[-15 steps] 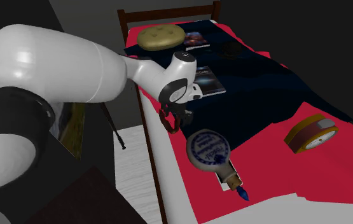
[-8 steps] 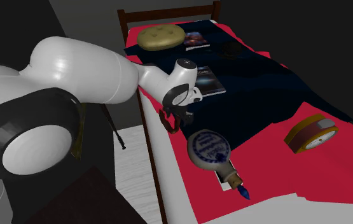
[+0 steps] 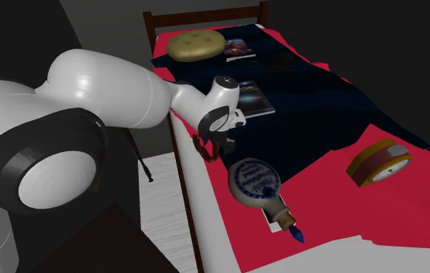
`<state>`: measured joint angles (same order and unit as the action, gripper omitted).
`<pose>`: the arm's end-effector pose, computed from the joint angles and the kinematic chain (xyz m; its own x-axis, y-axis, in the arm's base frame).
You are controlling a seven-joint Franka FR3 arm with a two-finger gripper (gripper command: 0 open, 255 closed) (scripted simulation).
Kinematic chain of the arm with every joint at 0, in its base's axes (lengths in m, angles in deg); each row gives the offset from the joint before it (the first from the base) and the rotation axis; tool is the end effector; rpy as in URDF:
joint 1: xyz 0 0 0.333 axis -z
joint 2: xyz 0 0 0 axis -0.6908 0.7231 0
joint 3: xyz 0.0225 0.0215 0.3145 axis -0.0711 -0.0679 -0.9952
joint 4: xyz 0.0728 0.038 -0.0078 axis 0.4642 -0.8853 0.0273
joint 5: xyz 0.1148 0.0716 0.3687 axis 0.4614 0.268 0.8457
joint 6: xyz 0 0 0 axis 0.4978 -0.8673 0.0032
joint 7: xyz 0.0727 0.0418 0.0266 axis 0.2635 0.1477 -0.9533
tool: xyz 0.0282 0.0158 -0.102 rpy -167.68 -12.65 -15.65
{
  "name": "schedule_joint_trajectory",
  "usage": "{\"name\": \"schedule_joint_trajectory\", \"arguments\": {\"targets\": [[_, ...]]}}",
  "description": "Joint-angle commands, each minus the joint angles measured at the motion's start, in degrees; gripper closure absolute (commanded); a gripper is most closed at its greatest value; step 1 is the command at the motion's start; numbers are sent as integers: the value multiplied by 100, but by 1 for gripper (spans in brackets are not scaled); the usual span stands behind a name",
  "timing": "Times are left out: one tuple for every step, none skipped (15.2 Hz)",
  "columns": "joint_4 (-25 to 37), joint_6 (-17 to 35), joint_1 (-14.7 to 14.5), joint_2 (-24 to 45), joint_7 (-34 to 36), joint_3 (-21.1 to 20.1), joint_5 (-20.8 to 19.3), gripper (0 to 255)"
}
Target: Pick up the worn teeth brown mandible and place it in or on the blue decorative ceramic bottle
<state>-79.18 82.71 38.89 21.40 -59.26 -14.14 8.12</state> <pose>0.6405 0.0369 0.2680 0.9821 0.1876 0.0172 0.1883 -0.9747 -0.1202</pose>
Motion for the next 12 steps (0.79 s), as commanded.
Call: {"name": "schedule_joint_trajectory", "arguments": {"targets": [[-18, 1, -1, 13, 2, 3, -4, 0], [-18, 1, -1, 13, 2, 3, -4, 0], [-24, 4, 0, 10, 0, 3, -3, 255], [-25, 5, 1, 10, -1, 3, -3, 255], [-25, 5, 0, 9, 0, 3, -3, 255], [-26, 4, 0, 7, 0, 3, -3, 255], [-24, 4, 0, 9, 0, 3, -3, 255], [-25, 6, 1, 10, -1, 3, -3, 255], [-23, 3, 2, 10, -3, 3, -3, 255], [-27, 3, 4, 5, -5, 4, -3, 255], [-25, 5, 2, 10, -4, 3, -3, 255], [-18, 1, -1, 13, 2, 3, -4, 255]]}}
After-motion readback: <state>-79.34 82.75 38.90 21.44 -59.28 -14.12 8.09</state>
